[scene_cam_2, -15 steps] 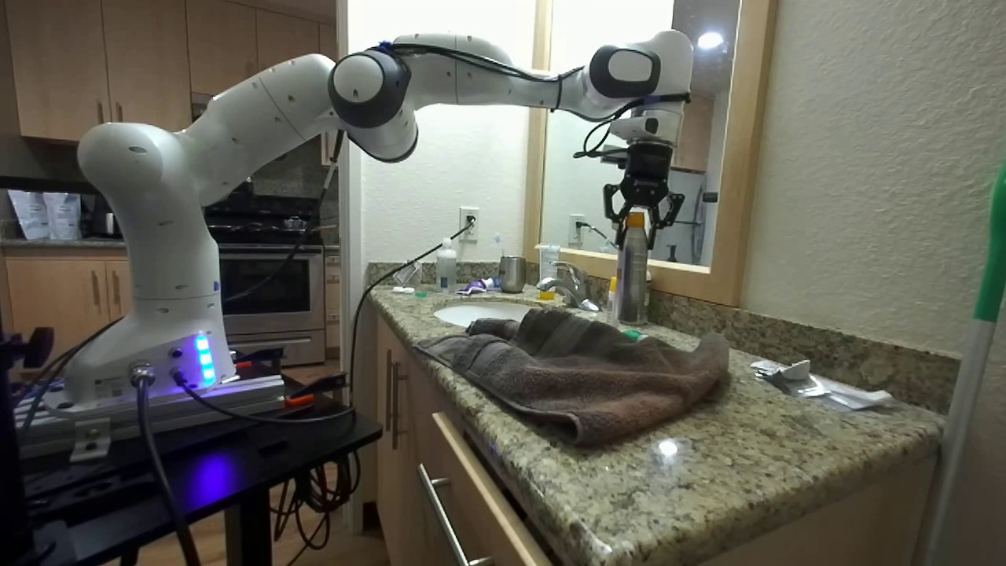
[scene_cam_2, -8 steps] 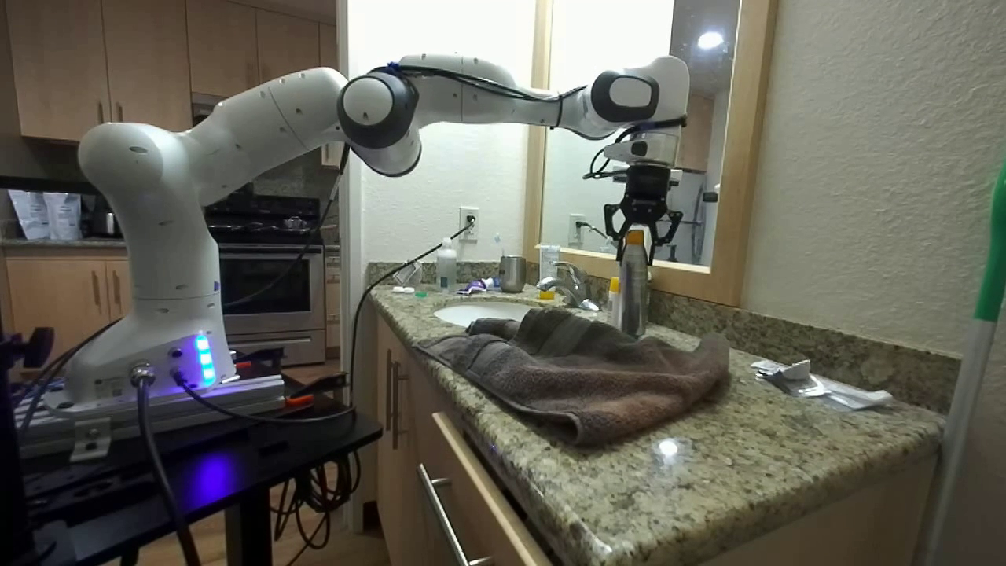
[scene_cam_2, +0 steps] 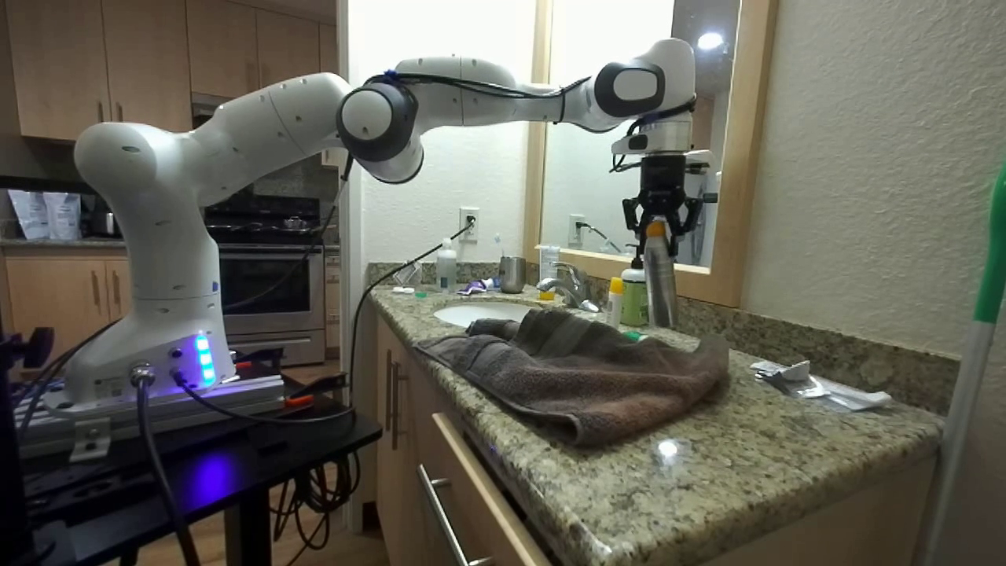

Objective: Move the big bottle with a yellow lid away from the sink

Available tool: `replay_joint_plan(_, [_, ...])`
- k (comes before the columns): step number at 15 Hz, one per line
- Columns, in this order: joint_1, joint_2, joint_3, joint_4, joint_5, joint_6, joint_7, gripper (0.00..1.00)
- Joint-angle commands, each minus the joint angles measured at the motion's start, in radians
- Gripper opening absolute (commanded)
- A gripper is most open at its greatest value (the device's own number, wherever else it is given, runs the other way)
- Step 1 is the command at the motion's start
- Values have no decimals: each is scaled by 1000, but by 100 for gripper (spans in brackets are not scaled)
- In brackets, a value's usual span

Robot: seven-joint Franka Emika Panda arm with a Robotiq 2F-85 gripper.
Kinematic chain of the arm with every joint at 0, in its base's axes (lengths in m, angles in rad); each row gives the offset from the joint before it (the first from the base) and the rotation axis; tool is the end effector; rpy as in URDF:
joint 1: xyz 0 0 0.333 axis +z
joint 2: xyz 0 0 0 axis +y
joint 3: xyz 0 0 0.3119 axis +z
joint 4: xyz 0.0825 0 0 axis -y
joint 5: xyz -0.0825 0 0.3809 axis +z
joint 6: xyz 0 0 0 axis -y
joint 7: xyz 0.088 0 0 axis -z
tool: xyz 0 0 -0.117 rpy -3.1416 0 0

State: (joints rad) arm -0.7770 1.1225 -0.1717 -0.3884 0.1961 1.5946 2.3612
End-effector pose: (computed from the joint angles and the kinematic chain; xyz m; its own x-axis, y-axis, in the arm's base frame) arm 0.5436 -0.5729 0.3923 -0.9940 0.0588 -0.0919 0.0621 0.9975 -0.0331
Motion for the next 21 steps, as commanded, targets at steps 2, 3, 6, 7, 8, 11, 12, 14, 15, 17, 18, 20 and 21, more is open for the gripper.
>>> replay_joint_plan(2, [-22, 88, 31, 64, -21, 57, 139, 31])
replay_joint_plan(3, [-23, 89, 34, 45, -19, 79, 163, 31])
replay_joint_plan(6, [-34, 76, 58, -4, -2, 129, 233, 31])
replay_joint_plan(7, [-41, 86, 63, 15, -1, 118, 260, 31])
replay_joint_plan(8, [-49, 85, 71, 13, 4, 105, 285, 31])
replay_joint_plan(11, [-42, 5, -80, -160, 207, 175, 248, 31])
replay_joint_plan(12, [-40, 2, -105, -173, 251, 185, 247, 31])
replay_joint_plan(14, [-27, -8, -171, -209, 339, 199, 247, 31])
replay_joint_plan(15, [-17, -8, -200, -217, 374, 204, 247, 55])
replay_joint_plan(17, [10, -13, -266, -232, 422, 193, 247, 83])
replay_joint_plan(18, [24, -1, -291, -225, 431, 195, 247, 88])
replay_joint_plan(20, [-2, 16, -262, -177, 407, 166, 246, 99])
replay_joint_plan(21, [7, 16, -270, -181, 408, 166, 246, 85])
